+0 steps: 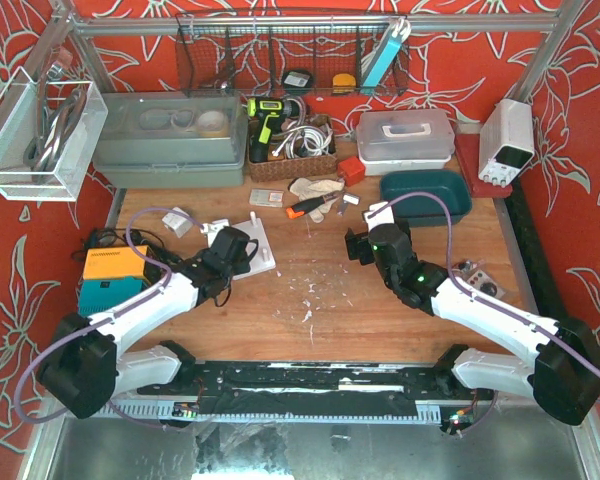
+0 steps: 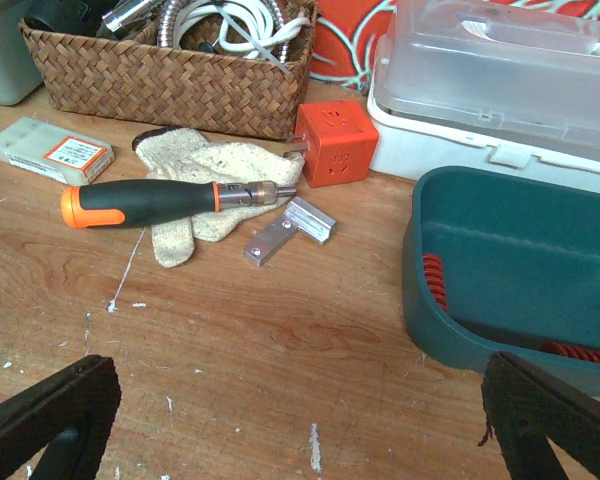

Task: Install the large spring

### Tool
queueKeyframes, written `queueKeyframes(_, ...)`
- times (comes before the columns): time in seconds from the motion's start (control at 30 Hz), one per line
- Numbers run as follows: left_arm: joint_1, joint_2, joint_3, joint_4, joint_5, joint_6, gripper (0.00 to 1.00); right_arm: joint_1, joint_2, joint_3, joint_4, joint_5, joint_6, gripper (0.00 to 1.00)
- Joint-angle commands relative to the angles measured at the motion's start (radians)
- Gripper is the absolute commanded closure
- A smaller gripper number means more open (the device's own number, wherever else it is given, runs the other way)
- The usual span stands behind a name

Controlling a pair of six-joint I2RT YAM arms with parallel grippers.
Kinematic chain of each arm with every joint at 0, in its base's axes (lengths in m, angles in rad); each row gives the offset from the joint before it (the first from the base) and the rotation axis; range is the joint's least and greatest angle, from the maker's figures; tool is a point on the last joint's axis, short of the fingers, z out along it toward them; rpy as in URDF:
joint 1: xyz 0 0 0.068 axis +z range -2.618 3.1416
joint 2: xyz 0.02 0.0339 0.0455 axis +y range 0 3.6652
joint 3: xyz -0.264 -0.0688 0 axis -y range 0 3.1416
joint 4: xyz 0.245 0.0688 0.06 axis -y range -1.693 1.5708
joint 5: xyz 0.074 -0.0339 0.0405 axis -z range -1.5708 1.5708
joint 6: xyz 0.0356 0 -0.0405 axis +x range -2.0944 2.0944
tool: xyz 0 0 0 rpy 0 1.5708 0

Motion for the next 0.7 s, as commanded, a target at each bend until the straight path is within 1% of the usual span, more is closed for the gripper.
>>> queueKeyframes(0.0,0.003,0.021,0.000,0.017,-0.024,-0.017,0.59,-0.009,-0.003,-0.010,-0.011,0.002,0.014,0.01)
queueKeyframes(0.1,0.003,0.022,0.013,0.005,-0.026,-0.018,0.50,-0.010,-0.001,-0.009,-0.013,0.001,0.015,0.01)
queueKeyframes(0.23,0.003,0.009,0.039,-0.001,-0.027,-0.018,0.43,-0.012,0.006,-0.007,-0.014,0.000,0.022,0.01)
queueKeyframes(0.3,0.003,-0.015,0.044,0.027,-0.012,-0.006,0.40,-0.015,0.009,-0.005,-0.016,0.001,0.031,0.01)
queueKeyframes(0.37,0.003,-0.043,0.044,0.085,0.014,0.018,0.36,-0.023,0.012,-0.001,-0.022,0.005,0.050,0.01)
queueKeyframes(0.43,0.003,-0.070,0.041,0.163,0.068,0.063,0.30,-0.044,0.016,0.009,-0.033,0.002,0.101,0.02)
queueKeyframes(0.47,0.003,-0.082,0.040,0.203,0.108,0.084,0.23,-0.063,0.020,0.016,-0.048,0.001,0.143,0.02)
queueKeyframes(0.5,0.002,-0.094,0.034,0.249,0.150,0.101,0.03,-0.081,0.026,0.025,-0.071,-0.005,0.189,0.03)
queueKeyframes(0.53,0.001,-0.102,0.024,0.297,0.192,0.109,0.00,-0.112,0.036,0.037,-0.090,-0.017,0.230,0.03)
queueKeyframes(0.67,-0.018,-0.104,-0.051,0.502,0.307,0.114,0.00,-0.275,0.107,0.087,-0.144,-0.140,0.378,0.05)
